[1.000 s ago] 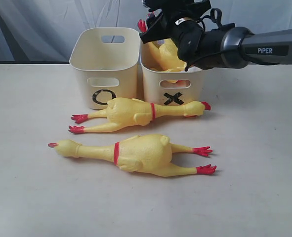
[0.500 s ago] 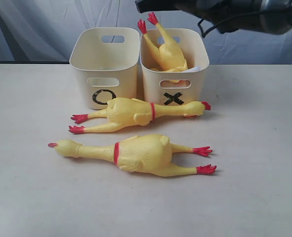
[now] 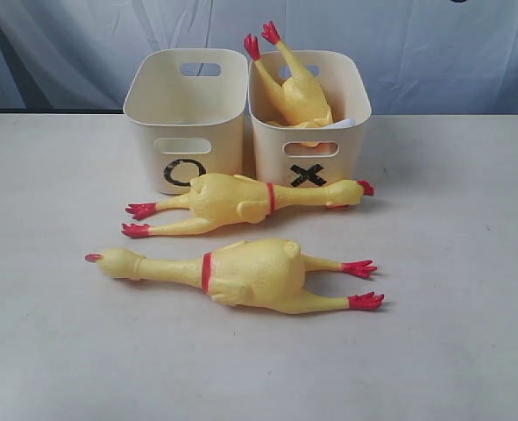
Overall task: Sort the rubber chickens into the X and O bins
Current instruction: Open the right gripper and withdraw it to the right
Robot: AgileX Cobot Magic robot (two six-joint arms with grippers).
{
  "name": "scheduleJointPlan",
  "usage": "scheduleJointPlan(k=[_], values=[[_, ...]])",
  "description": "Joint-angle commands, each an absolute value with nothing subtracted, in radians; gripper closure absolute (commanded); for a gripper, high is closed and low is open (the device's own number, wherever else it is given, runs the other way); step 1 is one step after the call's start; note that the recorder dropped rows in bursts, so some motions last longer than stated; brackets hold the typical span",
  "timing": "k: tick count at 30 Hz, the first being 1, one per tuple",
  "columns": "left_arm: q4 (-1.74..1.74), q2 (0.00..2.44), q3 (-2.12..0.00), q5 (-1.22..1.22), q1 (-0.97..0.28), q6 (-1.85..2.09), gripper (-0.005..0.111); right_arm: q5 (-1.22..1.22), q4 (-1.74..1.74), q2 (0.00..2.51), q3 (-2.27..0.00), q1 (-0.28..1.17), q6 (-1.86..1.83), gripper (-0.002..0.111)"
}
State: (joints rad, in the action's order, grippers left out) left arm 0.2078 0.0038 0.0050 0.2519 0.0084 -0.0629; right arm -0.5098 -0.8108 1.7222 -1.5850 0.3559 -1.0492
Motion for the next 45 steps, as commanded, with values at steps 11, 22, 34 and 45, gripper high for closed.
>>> scheduleJointPlan(k=[11,22,34,45], values=[[0.211,0.0,0.0,0.232,0.007,-0.067,0.107,-0.78,-0.595,1.607,-1.591,0.35,-0.789,0.108],[-0.076,0.0,0.0,0.171,0.007,-0.072,0.107,-0.774,-0.559,1.541,-1.467,0.35,-0.784,0.108],[-0.453,0.0,0.0,-0.263,0.007,-0.181,0.107,-0.573,-0.723,1.325,-1.031,0.35,-0.793,0.108],[-0.185,0.0,-0.083,-0.129,0.007,-0.415,0.107,-0.479,-0.812,1.021,-0.683,0.35,-0.795,0.108]])
